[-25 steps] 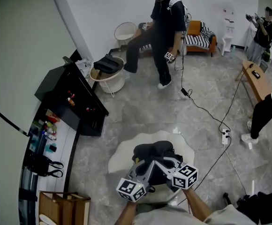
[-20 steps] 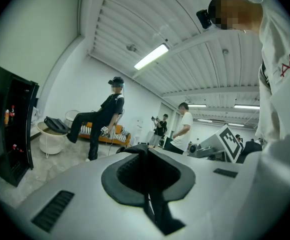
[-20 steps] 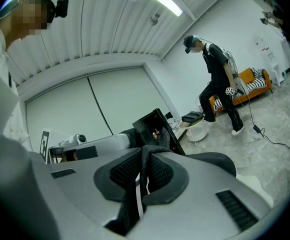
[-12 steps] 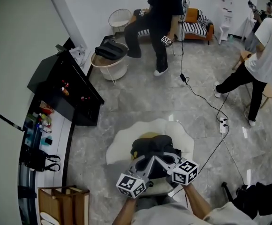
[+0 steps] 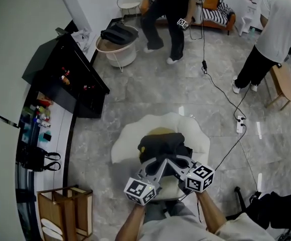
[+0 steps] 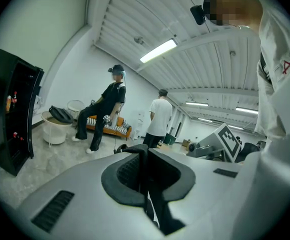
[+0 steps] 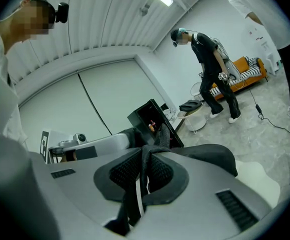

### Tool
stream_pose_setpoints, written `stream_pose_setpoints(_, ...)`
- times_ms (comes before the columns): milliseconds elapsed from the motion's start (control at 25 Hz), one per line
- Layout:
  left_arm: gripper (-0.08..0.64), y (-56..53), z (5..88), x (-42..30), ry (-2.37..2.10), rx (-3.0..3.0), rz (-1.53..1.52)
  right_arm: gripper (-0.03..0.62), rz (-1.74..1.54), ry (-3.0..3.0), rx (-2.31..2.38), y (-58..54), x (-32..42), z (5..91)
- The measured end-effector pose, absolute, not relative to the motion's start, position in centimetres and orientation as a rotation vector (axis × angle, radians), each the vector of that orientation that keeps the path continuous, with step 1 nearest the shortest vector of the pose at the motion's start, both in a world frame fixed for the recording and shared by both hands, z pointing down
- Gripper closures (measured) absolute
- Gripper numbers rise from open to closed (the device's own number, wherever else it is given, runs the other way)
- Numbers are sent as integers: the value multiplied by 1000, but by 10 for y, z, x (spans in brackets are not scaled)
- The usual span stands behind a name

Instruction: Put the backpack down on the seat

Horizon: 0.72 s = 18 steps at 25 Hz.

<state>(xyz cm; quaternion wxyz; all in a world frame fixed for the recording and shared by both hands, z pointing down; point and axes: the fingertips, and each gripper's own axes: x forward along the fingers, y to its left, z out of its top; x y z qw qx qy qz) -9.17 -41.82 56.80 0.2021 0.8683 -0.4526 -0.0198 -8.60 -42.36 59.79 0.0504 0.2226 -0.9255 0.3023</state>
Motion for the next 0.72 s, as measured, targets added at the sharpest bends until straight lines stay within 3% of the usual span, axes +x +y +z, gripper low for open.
stream_pose_setpoints(720, 515, -482, 660, -131, -1262, 2306, -48, 548, 1017, -2700, 638, -484, -125, 691)
